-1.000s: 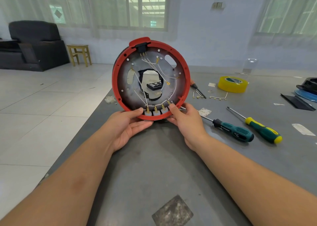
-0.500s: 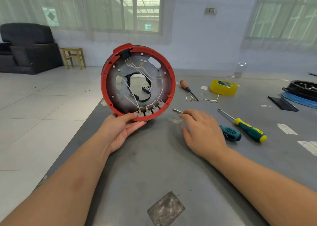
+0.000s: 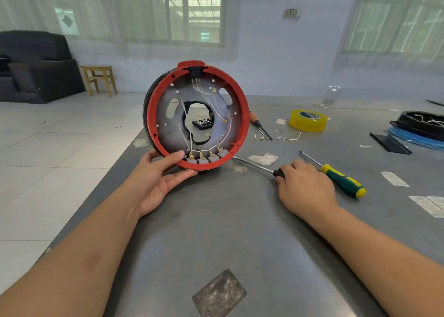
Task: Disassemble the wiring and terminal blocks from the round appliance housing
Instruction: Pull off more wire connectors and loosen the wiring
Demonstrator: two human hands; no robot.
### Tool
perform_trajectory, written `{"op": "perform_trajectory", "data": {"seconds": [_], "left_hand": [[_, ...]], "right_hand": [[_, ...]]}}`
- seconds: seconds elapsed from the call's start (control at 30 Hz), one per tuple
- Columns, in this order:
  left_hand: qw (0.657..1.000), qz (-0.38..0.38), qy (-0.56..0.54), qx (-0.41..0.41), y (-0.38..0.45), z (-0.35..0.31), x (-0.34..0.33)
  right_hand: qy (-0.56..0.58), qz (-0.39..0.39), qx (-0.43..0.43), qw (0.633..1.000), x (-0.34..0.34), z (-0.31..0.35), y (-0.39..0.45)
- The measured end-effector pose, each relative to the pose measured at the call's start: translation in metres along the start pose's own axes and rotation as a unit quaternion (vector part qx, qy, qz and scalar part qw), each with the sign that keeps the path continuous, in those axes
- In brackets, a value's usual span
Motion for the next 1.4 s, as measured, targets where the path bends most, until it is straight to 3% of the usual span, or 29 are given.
{"op": "perform_trajectory", "data": {"seconds": [0.23,0.47,0.77,1.4], "left_hand": [[0.999,-0.02,-0.033,-0.005,0.004,0.0,0.008],[0.998,-0.051,-0.033,-0.012,0.006,0.0,0.015],[0.999,-0.038,-0.004,0.006,0.002,0.002,0.01],[0.999,0.005,0.042,0.002,-0.006,0.002,-0.002]], "right_hand": [[0.047,0.021,0.088,0.995,0.001,0.017,-0.008],[0.087,0.054,0.227,0.968,0.007,0.034,-0.016],[0.096,-0.029,0.215,0.972,0.029,0.026,-0.014],[0.068,-0.078,0.243,0.965,0.048,0.03,-0.014]]}}
Point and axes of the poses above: each hand's wrist, its own y-axis towards the middle knuckle, its own x-axis out of the back of the hand, z = x × y, the point moved 9 cm from there along y, towards the middle knuckle, and after that the axes turned 4 degrees about -x, right-handed, at the moved point
